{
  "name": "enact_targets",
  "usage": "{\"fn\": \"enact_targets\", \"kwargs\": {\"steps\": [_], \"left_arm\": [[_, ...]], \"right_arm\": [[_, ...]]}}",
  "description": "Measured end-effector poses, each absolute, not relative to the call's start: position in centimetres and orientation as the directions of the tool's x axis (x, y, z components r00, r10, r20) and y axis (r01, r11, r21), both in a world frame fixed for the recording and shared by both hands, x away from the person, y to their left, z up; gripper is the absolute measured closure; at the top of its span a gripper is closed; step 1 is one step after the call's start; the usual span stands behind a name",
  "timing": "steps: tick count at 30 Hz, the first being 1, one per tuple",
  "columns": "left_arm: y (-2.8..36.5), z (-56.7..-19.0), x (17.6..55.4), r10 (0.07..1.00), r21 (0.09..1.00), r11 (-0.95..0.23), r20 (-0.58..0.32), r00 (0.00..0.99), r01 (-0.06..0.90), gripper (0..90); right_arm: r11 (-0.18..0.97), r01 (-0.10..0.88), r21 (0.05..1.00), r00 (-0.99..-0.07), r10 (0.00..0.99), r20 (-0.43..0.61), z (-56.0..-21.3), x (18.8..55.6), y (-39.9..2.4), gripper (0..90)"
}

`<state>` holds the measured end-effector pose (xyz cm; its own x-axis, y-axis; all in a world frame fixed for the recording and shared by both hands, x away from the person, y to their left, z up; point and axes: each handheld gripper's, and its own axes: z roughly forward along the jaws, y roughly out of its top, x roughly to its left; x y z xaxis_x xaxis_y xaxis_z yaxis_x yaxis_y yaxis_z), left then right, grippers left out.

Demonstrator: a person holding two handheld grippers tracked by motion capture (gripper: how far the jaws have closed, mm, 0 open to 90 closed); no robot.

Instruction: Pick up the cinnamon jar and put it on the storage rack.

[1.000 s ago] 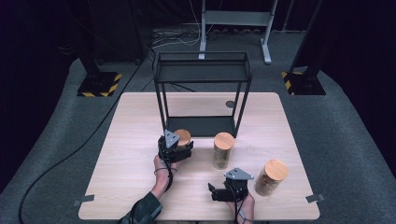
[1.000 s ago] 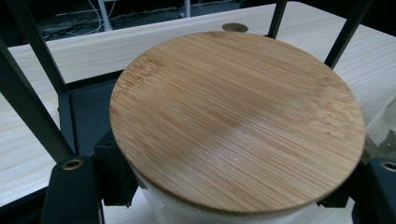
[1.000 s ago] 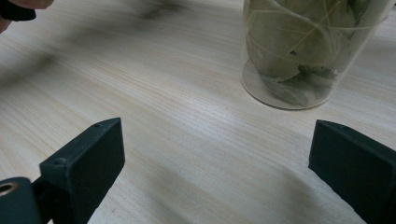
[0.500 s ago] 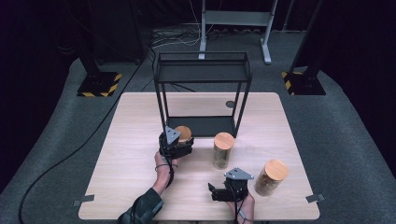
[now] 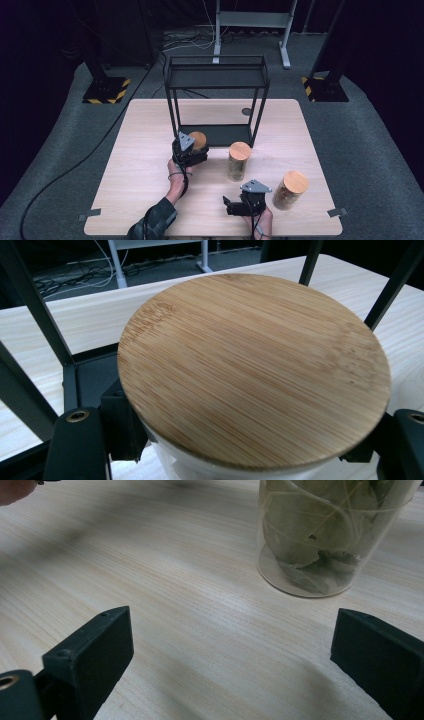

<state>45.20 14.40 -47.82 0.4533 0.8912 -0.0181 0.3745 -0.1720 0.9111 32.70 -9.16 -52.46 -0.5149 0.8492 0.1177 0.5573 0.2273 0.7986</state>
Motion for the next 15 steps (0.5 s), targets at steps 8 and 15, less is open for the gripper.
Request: {"fn": "enact_targets", "kwargs": {"steps": [8,15], "left_arm": [[14.07,-47.98,45.69,0.891,0.91,-0.176,-0.015,0.453,0.375,25.1],[13.72,-48.02,46.01,0.891,0.91,-0.178,-0.013,0.455,0.374,25.0]], "right_arm": [[0.226,0.559,0.798,-0.515,0.849,0.12,-52.46,32.71,-9.16,2.7],[0.225,0.555,0.801,-0.515,0.849,0.118,-52.45,32.66,-9.19,2.7]]}}
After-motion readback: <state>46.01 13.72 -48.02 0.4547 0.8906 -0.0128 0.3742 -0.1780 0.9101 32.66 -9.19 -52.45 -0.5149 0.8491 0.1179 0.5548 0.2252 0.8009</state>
